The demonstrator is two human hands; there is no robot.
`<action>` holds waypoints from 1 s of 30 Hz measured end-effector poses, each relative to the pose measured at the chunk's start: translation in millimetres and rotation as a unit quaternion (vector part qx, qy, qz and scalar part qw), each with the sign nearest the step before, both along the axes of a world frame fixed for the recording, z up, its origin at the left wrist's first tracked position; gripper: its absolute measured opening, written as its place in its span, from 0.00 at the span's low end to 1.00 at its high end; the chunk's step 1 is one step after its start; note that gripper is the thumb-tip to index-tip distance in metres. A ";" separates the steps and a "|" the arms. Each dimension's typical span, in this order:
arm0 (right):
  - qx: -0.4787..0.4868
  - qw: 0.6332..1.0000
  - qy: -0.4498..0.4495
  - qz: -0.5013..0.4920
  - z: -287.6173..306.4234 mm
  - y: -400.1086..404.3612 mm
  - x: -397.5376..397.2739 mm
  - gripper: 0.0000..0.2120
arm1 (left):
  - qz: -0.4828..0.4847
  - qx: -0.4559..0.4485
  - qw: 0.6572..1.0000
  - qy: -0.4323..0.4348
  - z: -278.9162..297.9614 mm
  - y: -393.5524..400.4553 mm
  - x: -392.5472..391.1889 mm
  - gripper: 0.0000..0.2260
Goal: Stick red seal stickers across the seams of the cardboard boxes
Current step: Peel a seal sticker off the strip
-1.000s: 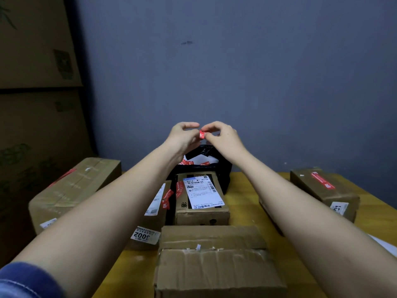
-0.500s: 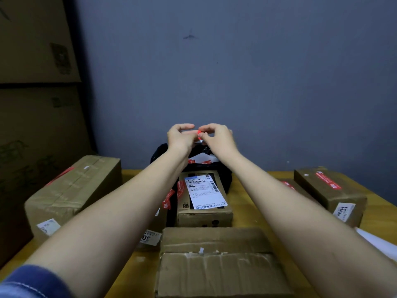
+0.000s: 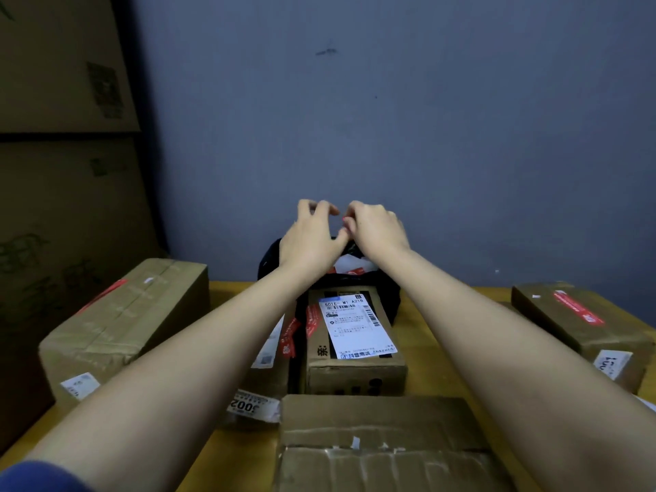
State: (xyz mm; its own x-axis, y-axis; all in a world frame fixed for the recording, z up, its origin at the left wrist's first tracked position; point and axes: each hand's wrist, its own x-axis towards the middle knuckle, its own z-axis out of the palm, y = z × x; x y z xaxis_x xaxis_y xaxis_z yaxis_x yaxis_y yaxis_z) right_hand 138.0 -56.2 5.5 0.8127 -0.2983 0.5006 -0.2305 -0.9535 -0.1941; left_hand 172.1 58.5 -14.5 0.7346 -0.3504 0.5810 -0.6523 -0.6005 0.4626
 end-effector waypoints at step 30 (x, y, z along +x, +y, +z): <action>-0.131 0.990 -0.022 -0.040 13.2 -27.5 -133.7 0.17 | -0.106 0.028 0.994 0.002 33.8 -25.8 -93.3 0.05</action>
